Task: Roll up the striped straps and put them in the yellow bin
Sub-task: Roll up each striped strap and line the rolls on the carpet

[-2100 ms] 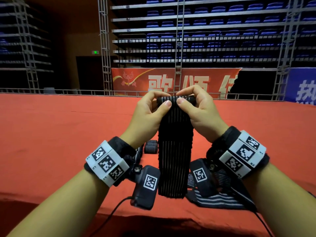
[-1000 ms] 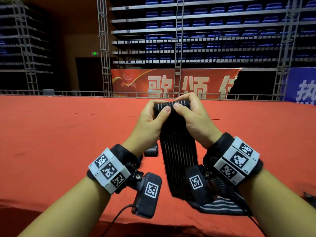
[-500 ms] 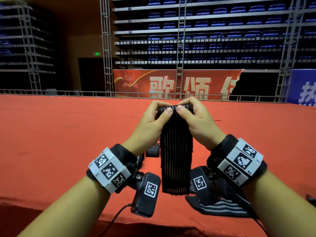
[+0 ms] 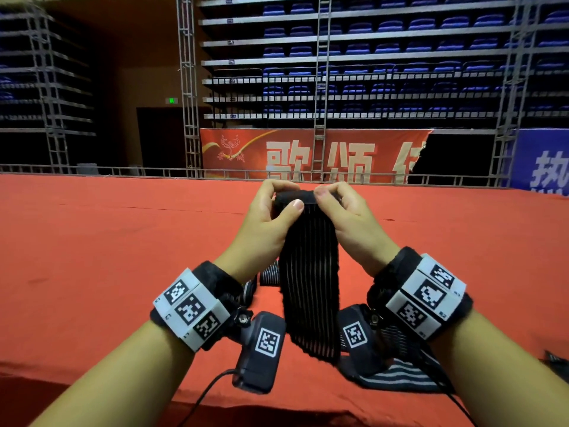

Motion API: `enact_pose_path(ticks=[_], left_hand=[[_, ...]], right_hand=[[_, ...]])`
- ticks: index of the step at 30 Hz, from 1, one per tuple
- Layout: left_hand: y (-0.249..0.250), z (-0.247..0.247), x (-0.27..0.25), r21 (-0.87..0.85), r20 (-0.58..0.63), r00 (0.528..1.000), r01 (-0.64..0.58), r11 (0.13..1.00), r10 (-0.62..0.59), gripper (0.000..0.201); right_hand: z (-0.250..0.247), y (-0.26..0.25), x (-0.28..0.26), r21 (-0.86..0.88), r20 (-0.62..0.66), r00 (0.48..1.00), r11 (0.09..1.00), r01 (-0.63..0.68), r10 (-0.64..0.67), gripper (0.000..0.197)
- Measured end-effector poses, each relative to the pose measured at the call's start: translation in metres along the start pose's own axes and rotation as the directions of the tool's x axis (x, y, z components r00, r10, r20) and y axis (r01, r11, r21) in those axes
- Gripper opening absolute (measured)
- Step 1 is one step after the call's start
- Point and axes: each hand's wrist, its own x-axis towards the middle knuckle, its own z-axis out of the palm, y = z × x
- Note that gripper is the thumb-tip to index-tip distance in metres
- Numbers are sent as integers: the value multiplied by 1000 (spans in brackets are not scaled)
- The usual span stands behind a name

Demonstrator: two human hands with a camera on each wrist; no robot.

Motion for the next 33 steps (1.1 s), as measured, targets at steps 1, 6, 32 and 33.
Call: enact_pose_path(ticks=[1,6,32,33], left_hand=[[1,0,-1,3,10,1000,-3,1000,3,30],[-2,1,-2,-30,-18,999,36,999,-36,33],[-1,0,-8,-3,1,997,80,997,-80,23],[0,0,-8,-8,-3,997,79,997,-79,24]], right_hand=[[-1,1,0,-12,0,1000,1000,-7,7,23],[-3,0,1,-36,-15,999,998,45,-45,9],[-1,8,-1,36,-17,1000,999,-23,23,19],[-1,7,-1,50,-24,999,998,-28,29,18]])
